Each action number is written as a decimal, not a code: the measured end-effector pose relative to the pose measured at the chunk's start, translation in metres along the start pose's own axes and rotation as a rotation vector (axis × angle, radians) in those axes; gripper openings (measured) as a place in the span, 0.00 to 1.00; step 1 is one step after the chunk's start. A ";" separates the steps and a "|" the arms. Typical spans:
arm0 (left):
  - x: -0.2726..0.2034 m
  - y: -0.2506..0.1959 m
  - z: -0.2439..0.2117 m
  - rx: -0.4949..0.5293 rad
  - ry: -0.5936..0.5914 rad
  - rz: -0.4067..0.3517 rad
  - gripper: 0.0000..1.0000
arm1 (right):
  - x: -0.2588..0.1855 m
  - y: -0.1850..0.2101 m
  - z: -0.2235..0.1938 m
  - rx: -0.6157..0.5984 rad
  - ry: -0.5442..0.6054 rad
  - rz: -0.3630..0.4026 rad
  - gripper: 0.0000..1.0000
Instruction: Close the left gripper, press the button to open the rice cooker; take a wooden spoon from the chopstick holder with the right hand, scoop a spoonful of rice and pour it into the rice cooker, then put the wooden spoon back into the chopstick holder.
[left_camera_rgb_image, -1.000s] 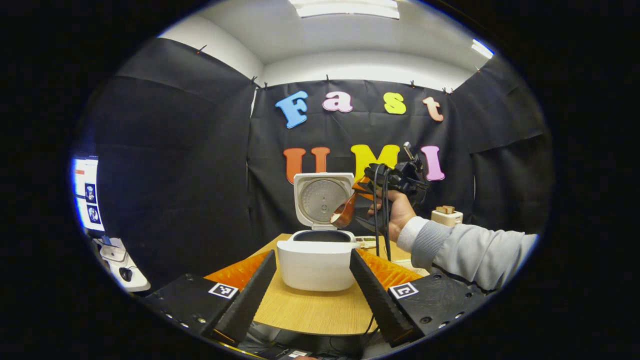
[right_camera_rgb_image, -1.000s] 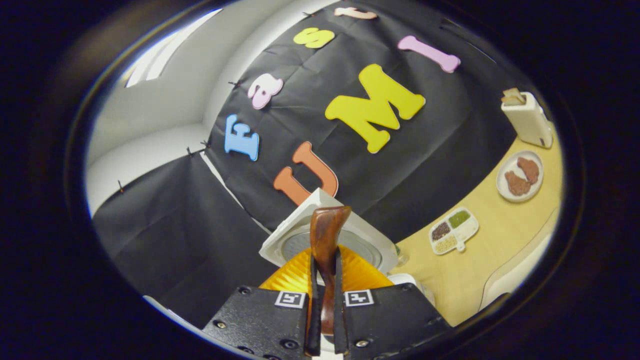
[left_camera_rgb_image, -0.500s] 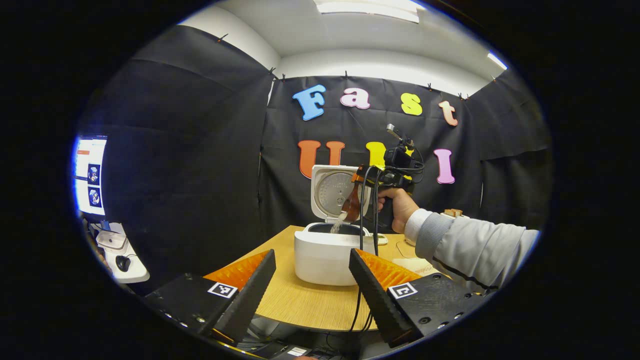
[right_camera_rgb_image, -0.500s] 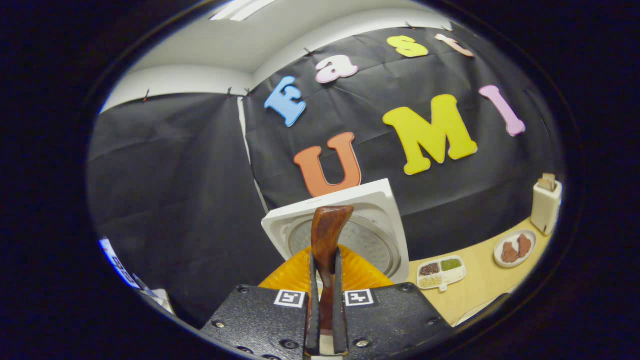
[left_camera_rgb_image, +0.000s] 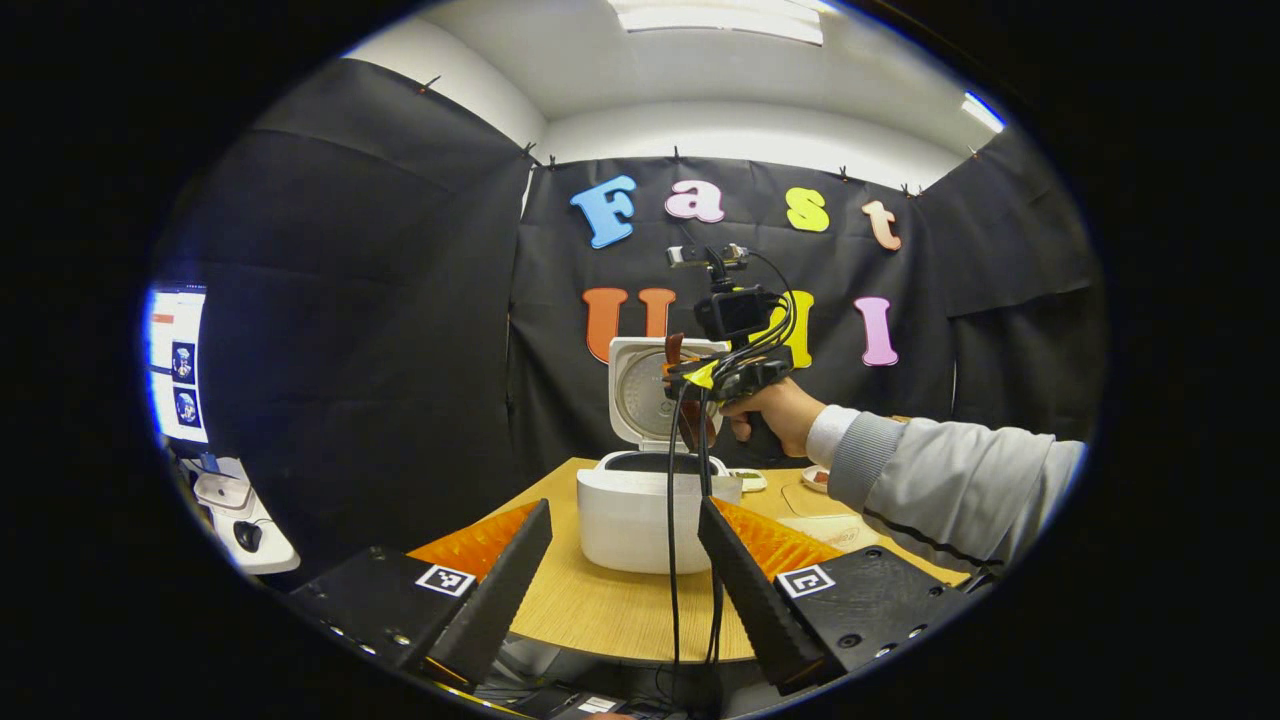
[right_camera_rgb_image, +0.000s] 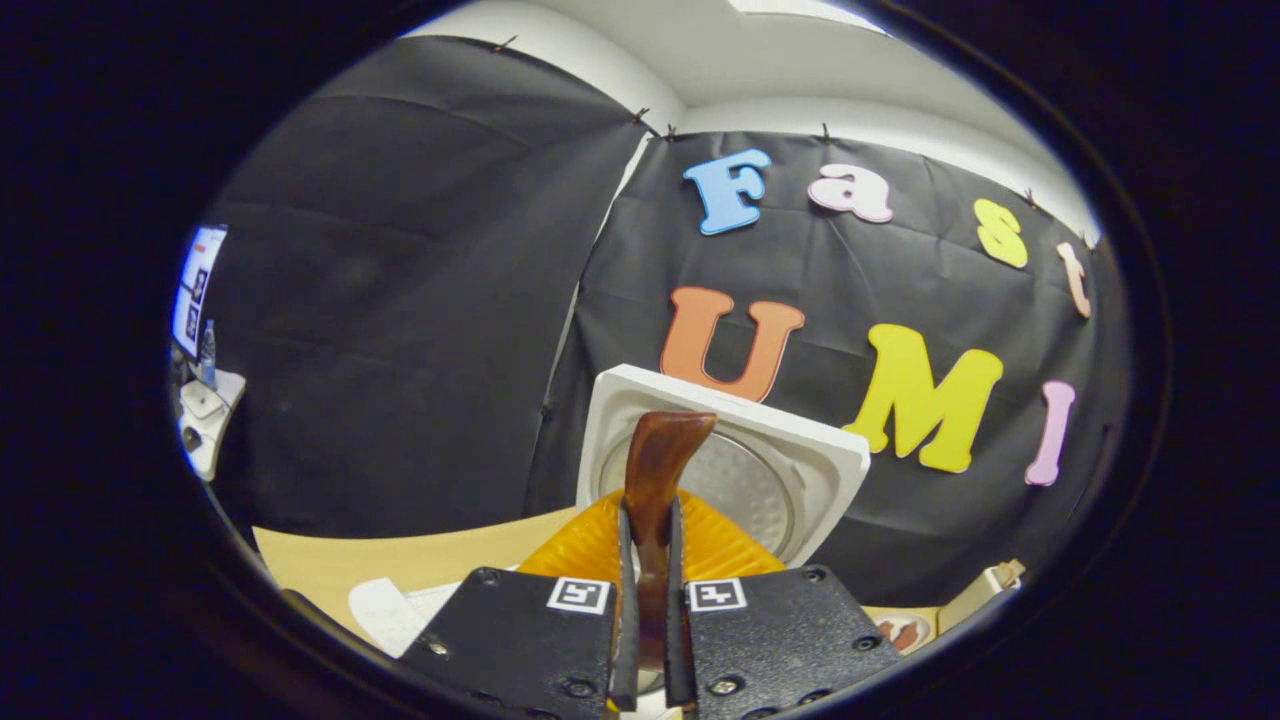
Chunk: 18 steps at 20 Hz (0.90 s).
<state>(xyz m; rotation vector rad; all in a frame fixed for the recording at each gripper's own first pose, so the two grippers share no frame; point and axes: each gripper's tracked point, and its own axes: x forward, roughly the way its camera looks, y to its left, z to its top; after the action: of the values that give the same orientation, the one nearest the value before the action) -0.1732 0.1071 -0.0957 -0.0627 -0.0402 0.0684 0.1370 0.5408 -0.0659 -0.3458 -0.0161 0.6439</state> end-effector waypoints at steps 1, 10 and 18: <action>0.000 -0.002 0.000 -0.001 0.000 -0.008 0.94 | -0.002 -0.003 -0.001 -0.012 0.002 -0.005 0.15; 0.006 -0.025 0.008 -0.013 -0.011 -0.028 0.94 | -0.057 -0.080 0.008 0.088 -0.021 -0.057 0.16; 0.031 -0.098 -0.008 0.007 0.031 -0.158 0.94 | -0.131 -0.176 -0.023 0.186 -0.030 -0.090 0.17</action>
<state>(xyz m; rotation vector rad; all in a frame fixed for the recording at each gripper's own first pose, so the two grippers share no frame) -0.1352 0.0112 -0.0964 -0.0532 -0.0141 -0.0903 0.1379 0.3248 -0.0193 -0.1547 0.0002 0.5564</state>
